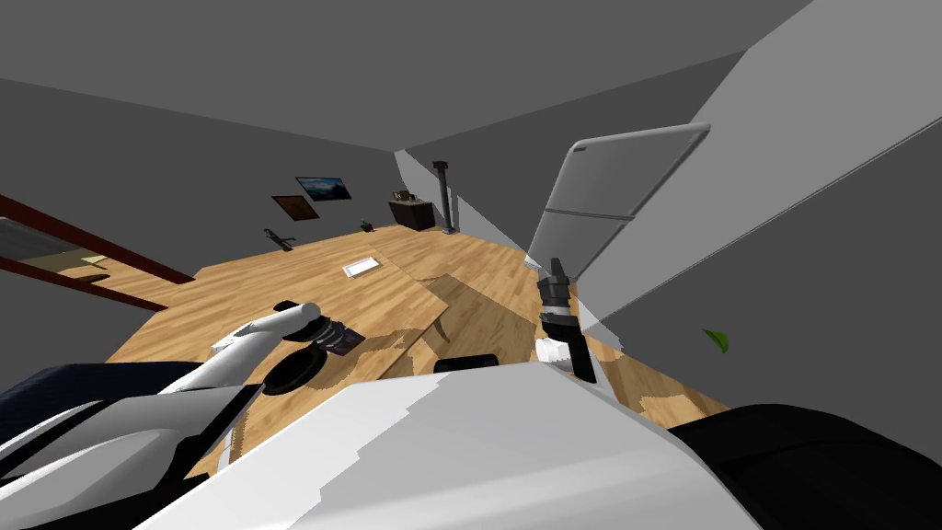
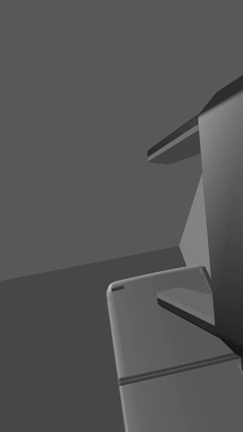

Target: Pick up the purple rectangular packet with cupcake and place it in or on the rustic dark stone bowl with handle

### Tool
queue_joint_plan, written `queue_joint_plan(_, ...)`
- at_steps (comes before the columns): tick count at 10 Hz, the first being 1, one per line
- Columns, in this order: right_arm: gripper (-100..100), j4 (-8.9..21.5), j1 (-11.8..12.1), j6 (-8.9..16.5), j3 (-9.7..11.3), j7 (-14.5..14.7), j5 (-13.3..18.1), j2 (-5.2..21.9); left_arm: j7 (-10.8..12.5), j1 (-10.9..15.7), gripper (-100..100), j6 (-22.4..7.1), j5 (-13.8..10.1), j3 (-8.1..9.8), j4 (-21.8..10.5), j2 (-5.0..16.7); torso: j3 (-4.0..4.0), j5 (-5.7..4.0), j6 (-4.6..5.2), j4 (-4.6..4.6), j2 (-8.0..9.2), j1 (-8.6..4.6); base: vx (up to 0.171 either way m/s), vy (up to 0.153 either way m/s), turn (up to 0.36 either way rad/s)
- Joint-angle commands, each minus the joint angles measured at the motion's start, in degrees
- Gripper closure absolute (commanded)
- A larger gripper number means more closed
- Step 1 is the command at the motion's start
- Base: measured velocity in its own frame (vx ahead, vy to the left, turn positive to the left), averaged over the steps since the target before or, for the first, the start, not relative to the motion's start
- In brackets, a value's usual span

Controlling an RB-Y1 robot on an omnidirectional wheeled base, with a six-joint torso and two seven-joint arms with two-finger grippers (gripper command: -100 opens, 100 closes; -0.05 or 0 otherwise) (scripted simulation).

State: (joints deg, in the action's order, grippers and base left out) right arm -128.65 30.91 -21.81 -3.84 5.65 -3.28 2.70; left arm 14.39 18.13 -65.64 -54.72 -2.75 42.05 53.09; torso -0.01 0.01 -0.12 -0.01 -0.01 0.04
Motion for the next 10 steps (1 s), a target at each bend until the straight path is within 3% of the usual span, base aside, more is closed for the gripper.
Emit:
queue_joint_plan(1, 0, 0.0, 0.0, 0.0, 0.0, 0.0, 0.0, 0.0, -0.6, 0.9, -100, -1.3, -0.5, -0.05, -1.8, 0.7, 0.00, 0.00, 0.00, 0.00, 0.00, 0.00, 0.009, -0.002, -0.028)
queue_joint_plan(2, 0, 0.0, 0.0, 0.0, 0.0, 0.0, 0.0, 0.0, -0.9, 1.1, -100, -3.4, -1.4, 0.00, -3.6, 1.9, 0.00, 0.00, 0.00, 0.00, -0.01, 0.00, 0.012, -0.005, -0.059)
queue_joint_plan(4, 0, 0.0, 0.0, 0.0, 0.0, 0.0, 0.0, 0.0, -0.9, 1.1, -100, -3.4, -1.4, 0.00, -3.6, 1.9, -0.01, 0.01, 0.00, 0.00, -0.01, 0.00, 0.006, -0.001, -0.009)
queue_joint_plan(8, 0, 0.0, 0.0, 0.0, 0.0, 0.0, 0.0, 0.0, -2.4, 1.4, -100, -8.9, -3.5, 0.21, -8.3, 5.0, -0.02, 0.01, 0.00, -0.01, -0.04, 0.04, 0.015, 0.006, -0.035)
queue_joint_plan(10, 0, 0.0, 0.0, 0.0, 0.0, 0.0, 0.0, 0.0, -3.1, 1.6, -100, -8.6, -3.5, 0.19, -9.3, 4.9, -0.02, 0.02, -0.01, -0.01, -0.03, 0.07, 0.012, 0.011, -0.004)
